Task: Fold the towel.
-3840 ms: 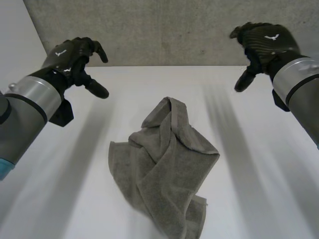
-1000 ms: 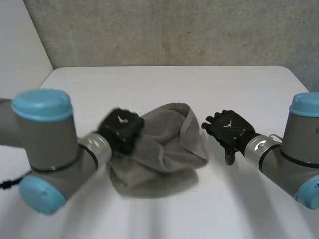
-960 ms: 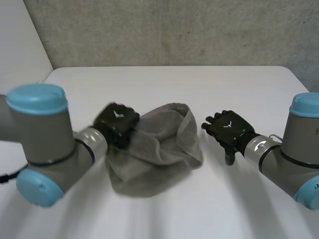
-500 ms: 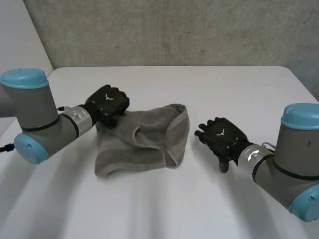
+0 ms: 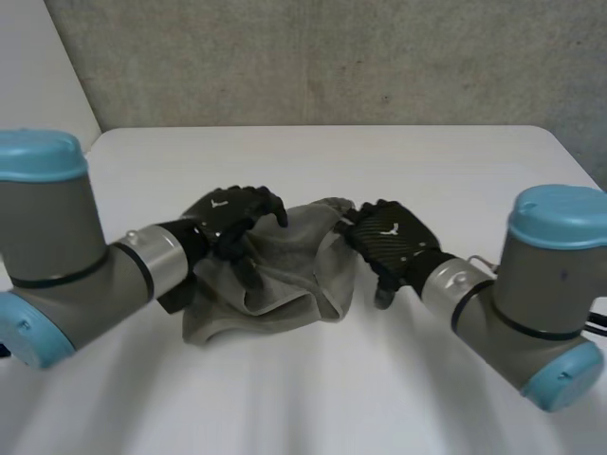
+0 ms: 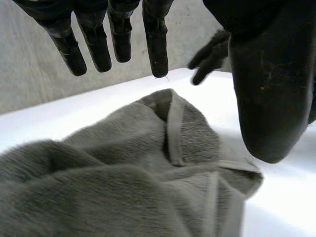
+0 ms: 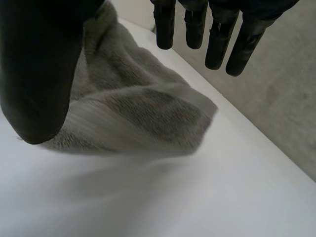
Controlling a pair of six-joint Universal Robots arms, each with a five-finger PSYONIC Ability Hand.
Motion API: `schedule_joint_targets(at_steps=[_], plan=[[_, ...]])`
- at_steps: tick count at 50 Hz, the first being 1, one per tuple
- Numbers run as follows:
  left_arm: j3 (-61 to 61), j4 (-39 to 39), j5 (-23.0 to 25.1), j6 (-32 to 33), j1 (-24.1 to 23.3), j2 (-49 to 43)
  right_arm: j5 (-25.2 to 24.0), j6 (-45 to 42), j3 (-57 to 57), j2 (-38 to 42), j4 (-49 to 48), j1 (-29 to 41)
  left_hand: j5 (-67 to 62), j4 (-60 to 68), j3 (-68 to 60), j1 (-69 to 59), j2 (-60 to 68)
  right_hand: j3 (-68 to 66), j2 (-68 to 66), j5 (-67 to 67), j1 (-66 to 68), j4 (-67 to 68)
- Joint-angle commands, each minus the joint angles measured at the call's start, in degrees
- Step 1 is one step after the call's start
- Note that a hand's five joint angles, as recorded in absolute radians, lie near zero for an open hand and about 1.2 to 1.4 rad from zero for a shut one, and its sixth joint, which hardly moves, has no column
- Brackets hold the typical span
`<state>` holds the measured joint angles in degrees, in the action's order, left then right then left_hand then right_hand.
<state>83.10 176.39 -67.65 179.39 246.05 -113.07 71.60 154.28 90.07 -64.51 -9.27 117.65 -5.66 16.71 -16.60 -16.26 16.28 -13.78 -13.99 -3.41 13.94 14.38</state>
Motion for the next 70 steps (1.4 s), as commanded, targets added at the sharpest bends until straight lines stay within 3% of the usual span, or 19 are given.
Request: schedule_joint_targets(at_steps=[1,7,16,18,19,21,22,23,24,34,45,56,70], plan=[[0.75,2.02,-14.14,-2.91,-6.63,-2.76,-0.05,-6.87,-5.77,6.67,-0.04,4.86,-2.45,1.40,-1.52,-1.85,1.84,3.54,3.75,3.17,-3.70,-4.14],[0.83,5.01,-22.68,-2.82,-7.87,-5.40,0.03,-13.20,-9.29,11.94,-0.04,7.67,-4.64,3.59,-3.70,-4.04,4.02,1.86,2.07,1.48,-2.02,-2.46],[0.75,7.30,-24.10,-2.73,-7.87,-8.22,1.35,-19.98,-13.52,17.40,-0.04,8.82,-5.15,4.10,-4.21,-4.55,4.53,-7.07,-6.85,-7.44,6.91,6.47],[0.92,9.49,-25.24,-2.73,-7.87,-9.01,1.70,-22.00,-14.83,18.80,0.13,8.91,-5.48,4.43,-4.55,-4.88,4.87,-22.78,-22.57,-23.16,22.62,22.18],[0.92,9.50,-25.25,-2.73,-7.87,-9.01,1.70,-22.00,-14.84,18.81,0.13,8.91,-5.49,4.43,-4.55,-4.88,4.87,-22.88,-22.67,-23.25,22.72,22.28],[0.92,10.46,-26.39,-2.73,-7.87,-9.45,1.88,-22.44,-15.45,18.64,0.22,8.83,-5.49,4.43,-4.55,-4.88,4.87,-51.82,-51.60,-52.19,51.66,51.22],[1.01,11.42,-27.61,-2.56,-7.87,-9.71,1.88,-22.44,-15.45,18.63,0.22,8.82,-5.65,4.60,-4.72,-5.05,5.04,-51.98,-51.77,-52.35,51.82,51.38],[1.01,12.39,-28.84,-2.47,-7.87,-9.97,2.05,-22.27,-15.37,18.11,0.22,8.56,-5.82,4.77,-4.88,-5.22,5.20,-64.63,-64.42,-65.01,64.47,64.03],[1.01,12.40,-28.85,-2.47,-7.87,-9.98,2.75,-22.01,-15.28,17.32,0.22,8.30,-5.82,4.77,-4.89,-5.22,5.21,-66.20,-65.99,-66.57,66.04,65.60],[-0.66,14.60,-30.96,-2.21,-7.87,-12.26,10.05,-16.22,-14.05,10.56,-0.31,4.00,-6.33,5.28,-5.39,-5.72,5.71,-66.22,-66.01,-66.59,66.06,65.62],[-0.31,14.24,-31.05,-2.21,-7.17,-11.29,10.41,-10.23,-7.90,3.08,-0.31,-4.70,-6.49,5.44,-5.56,-5.89,5.88,-66.22,-66.01,-66.59,66.06,65.62],[-0.22,14.24,-31.05,-2.21,-7.17,-11.12,10.05,-7.51,-0.78,-1.48,-2.41,-4.97,-11.71,10.66,-10.77,-11.11,11.09,-66.22,-66.01,-66.59,66.06,65.62],[2.15,13.45,-30.34,-1.68,-7.17,-9.01,9.79,-2.05,-1.39,-5.71,-3.03,-6.73,-64.34,63.29,-63.40,-63.73,63.72,-66.22,-66.01,-66.59,66.06,65.62]])
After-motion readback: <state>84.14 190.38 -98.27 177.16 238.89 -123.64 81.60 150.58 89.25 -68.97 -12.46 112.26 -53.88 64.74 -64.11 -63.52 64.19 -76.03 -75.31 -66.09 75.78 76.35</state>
